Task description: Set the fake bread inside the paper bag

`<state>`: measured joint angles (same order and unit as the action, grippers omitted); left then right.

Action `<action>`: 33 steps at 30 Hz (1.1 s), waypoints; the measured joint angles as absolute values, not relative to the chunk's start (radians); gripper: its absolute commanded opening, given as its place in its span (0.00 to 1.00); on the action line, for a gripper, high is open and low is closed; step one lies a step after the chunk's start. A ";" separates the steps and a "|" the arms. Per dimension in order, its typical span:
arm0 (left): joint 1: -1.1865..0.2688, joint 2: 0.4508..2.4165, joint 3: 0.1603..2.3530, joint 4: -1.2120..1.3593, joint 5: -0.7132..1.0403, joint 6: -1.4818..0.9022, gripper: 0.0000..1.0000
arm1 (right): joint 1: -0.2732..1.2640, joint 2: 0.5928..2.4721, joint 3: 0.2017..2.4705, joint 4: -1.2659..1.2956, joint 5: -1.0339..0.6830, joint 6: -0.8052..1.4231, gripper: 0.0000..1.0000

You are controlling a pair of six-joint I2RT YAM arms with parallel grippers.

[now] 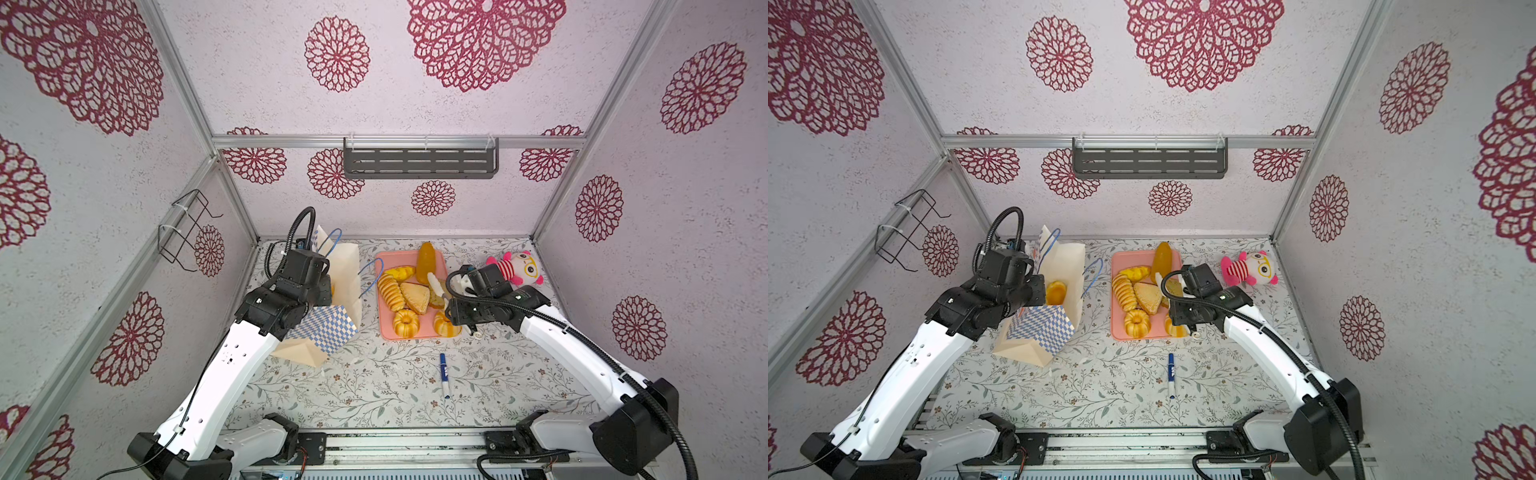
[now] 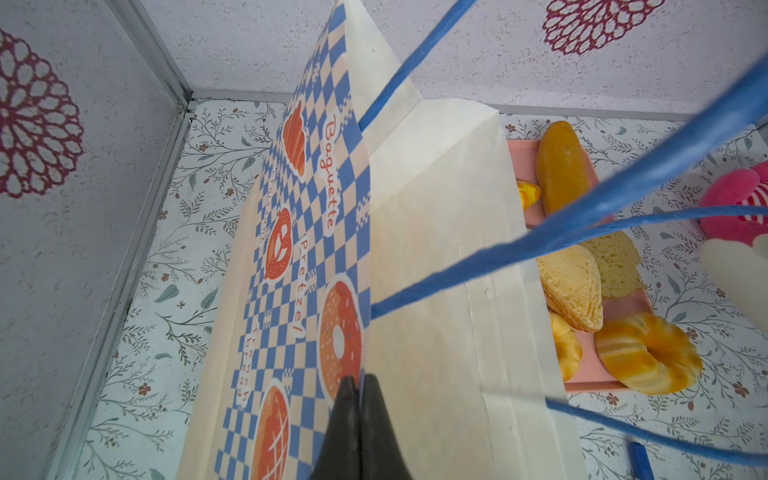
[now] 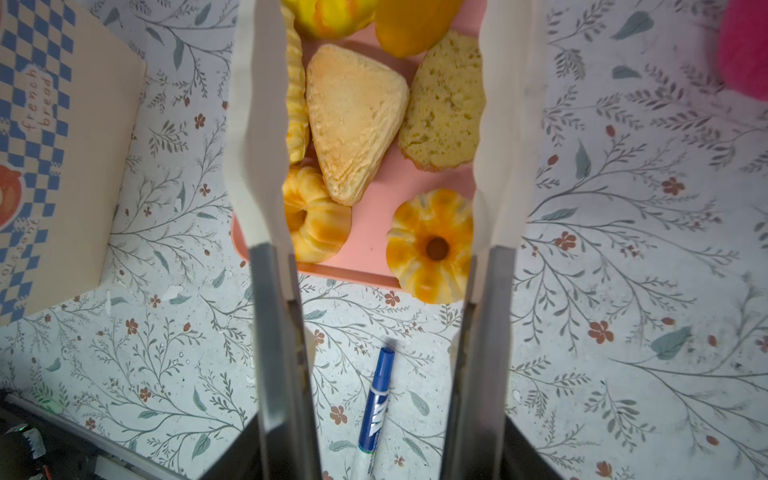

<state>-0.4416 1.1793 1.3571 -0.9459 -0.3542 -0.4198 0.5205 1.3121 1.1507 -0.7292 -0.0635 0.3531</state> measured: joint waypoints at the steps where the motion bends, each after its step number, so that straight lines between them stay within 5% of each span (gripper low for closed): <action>1: -0.442 1.179 1.357 -0.945 -0.354 -0.420 0.00 | 0.521 1.320 1.147 -0.724 -0.072 0.353 0.59; 10: -0.447 1.180 1.357 -0.941 -0.353 -0.420 0.00 | 0.453 1.464 1.214 -0.699 -0.159 0.350 0.58; 21: -0.449 1.201 1.361 -0.922 -0.328 -0.419 0.00 | 0.300 1.855 1.584 -0.740 -0.294 0.324 0.57; 33: -0.450 1.185 1.360 -0.899 -0.323 -0.411 0.00 | 0.280 1.987 1.691 -0.787 -0.325 0.322 0.59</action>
